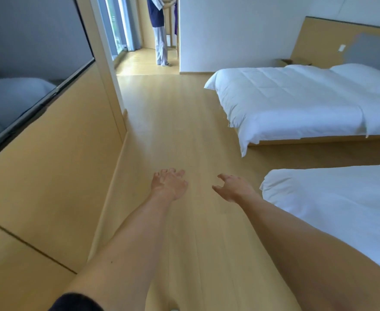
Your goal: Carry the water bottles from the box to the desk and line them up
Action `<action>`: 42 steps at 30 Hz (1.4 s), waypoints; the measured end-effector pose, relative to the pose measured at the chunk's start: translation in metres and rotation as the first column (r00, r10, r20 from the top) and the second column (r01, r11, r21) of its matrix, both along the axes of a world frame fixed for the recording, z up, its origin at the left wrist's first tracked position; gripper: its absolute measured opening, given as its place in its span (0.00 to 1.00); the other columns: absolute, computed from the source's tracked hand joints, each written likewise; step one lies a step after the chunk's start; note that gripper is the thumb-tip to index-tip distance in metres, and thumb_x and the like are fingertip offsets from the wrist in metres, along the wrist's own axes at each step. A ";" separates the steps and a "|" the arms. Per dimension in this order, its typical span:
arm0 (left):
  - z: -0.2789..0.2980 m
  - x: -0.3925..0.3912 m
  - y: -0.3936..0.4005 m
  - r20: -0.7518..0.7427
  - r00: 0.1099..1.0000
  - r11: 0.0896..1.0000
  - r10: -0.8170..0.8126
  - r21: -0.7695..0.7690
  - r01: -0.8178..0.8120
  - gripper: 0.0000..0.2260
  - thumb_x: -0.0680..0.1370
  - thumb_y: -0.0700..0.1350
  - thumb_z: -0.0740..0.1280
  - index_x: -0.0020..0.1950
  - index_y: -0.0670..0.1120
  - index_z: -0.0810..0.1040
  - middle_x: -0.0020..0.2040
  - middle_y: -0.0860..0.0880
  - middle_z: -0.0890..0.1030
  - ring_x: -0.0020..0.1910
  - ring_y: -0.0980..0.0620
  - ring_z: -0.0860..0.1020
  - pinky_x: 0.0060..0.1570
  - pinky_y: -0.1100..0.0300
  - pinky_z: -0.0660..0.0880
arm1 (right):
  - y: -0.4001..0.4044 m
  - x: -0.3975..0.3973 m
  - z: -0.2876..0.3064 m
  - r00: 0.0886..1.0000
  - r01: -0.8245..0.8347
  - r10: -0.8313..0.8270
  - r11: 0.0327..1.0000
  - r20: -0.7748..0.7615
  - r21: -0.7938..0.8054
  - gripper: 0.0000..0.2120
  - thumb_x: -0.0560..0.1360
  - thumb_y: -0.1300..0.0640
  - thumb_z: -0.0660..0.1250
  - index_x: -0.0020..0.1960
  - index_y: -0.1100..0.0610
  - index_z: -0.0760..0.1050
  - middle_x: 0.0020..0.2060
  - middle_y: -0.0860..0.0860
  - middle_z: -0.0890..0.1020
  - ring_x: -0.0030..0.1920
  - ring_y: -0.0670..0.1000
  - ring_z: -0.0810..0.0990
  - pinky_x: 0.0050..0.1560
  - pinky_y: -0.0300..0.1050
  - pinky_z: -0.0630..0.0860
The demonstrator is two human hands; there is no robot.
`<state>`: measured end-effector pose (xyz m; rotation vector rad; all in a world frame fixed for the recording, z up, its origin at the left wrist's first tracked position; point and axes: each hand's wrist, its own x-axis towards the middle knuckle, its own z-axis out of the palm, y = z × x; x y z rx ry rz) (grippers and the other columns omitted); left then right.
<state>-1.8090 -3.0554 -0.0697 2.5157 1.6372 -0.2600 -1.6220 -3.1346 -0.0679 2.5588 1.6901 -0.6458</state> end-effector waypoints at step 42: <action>-0.010 0.241 0.561 -0.017 0.997 0.988 0.073 -0.137 -0.075 0.23 0.84 0.56 0.53 0.79 0.54 0.63 0.77 0.48 0.66 0.76 0.43 0.63 0.74 0.45 0.57 | 0.586 0.222 -0.028 0.994 -0.074 0.069 0.995 -0.083 -0.065 0.31 0.80 0.36 0.57 0.80 0.46 0.57 0.78 0.53 0.63 0.77 0.54 0.62 0.74 0.54 0.63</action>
